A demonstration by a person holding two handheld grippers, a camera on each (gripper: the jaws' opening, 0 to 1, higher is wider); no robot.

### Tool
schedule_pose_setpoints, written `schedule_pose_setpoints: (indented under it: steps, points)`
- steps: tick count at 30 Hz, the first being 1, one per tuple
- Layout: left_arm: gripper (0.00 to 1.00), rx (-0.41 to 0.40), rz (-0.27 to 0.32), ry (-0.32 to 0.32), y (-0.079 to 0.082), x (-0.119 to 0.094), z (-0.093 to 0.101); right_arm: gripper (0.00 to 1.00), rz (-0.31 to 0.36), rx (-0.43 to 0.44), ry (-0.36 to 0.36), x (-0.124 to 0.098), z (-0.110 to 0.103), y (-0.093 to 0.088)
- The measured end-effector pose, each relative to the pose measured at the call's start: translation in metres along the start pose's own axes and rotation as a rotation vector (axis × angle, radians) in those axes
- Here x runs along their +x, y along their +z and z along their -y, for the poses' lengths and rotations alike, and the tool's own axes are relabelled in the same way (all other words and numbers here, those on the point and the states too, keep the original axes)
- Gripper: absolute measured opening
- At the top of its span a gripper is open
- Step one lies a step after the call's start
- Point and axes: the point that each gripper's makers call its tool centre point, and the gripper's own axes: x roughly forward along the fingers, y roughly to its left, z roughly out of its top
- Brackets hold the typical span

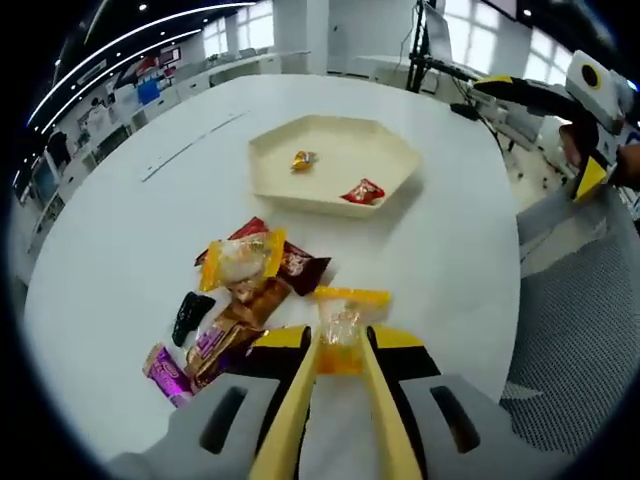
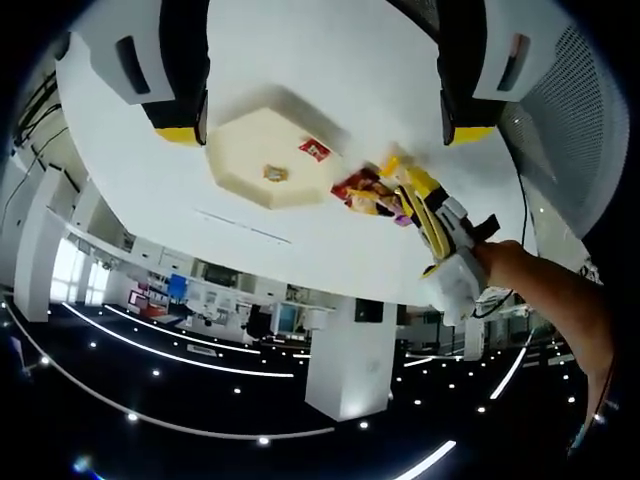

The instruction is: Place the target food into the container with the food tongs after gripping and lifting it, then release it inside without dropping or visibly crushing the food.

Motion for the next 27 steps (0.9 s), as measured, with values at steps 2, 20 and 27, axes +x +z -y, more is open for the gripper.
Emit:
schedule_pose_setpoints:
  steps: [2,20,27]
  points:
    - [0.18,0.004,-0.003,-0.010,0.002,-0.001,0.001,0.95,0.000,-0.001,-0.001,0.000,0.000,0.000]
    - [0.19,0.076,0.032,-0.082,0.050,-0.029,-0.002,0.94,0.007,-0.004,0.006,0.000,-0.002,0.001]
    - [0.19,0.126,0.017,-0.102,0.061,-0.038,-0.002,0.94,0.012,-0.007,0.002,0.000,-0.001,0.002]
